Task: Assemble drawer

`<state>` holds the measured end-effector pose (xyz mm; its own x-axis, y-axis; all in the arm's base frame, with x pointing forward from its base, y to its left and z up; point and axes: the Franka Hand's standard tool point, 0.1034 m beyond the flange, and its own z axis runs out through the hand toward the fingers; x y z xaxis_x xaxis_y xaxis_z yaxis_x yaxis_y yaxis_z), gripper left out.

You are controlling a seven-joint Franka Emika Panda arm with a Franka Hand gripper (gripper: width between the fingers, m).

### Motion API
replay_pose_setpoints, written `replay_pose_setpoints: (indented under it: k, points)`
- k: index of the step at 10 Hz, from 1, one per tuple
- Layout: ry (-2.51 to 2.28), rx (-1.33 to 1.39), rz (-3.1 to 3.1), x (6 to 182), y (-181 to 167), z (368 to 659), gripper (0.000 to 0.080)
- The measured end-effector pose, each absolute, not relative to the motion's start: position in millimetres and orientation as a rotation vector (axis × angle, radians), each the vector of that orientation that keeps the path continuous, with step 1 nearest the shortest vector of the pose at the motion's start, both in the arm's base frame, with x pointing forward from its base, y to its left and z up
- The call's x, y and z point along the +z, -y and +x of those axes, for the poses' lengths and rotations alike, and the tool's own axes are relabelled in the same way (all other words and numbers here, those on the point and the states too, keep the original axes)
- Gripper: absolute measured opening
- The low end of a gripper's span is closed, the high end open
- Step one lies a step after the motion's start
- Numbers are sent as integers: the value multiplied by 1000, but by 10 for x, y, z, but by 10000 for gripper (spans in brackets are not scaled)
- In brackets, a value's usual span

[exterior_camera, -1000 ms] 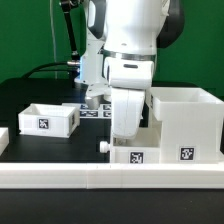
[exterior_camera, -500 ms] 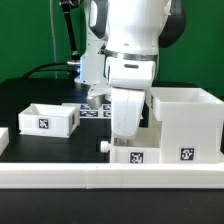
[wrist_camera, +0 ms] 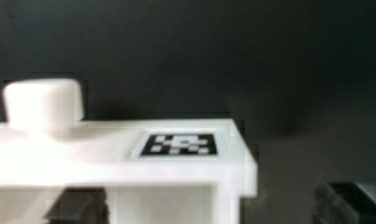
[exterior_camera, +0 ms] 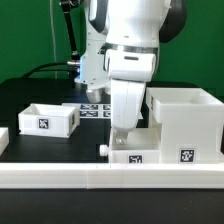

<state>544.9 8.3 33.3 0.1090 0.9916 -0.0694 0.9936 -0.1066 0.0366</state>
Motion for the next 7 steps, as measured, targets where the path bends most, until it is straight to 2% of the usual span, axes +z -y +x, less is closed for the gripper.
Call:
replay_pose_setpoints:
  k: [4, 5, 7]
  points:
    - [-2050, -65, 2264, 648, 88, 5533, 648]
    - [-2047, -62, 2261, 668, 187, 5573, 649]
    - [-2047, -68, 2265, 589, 296, 5607, 649]
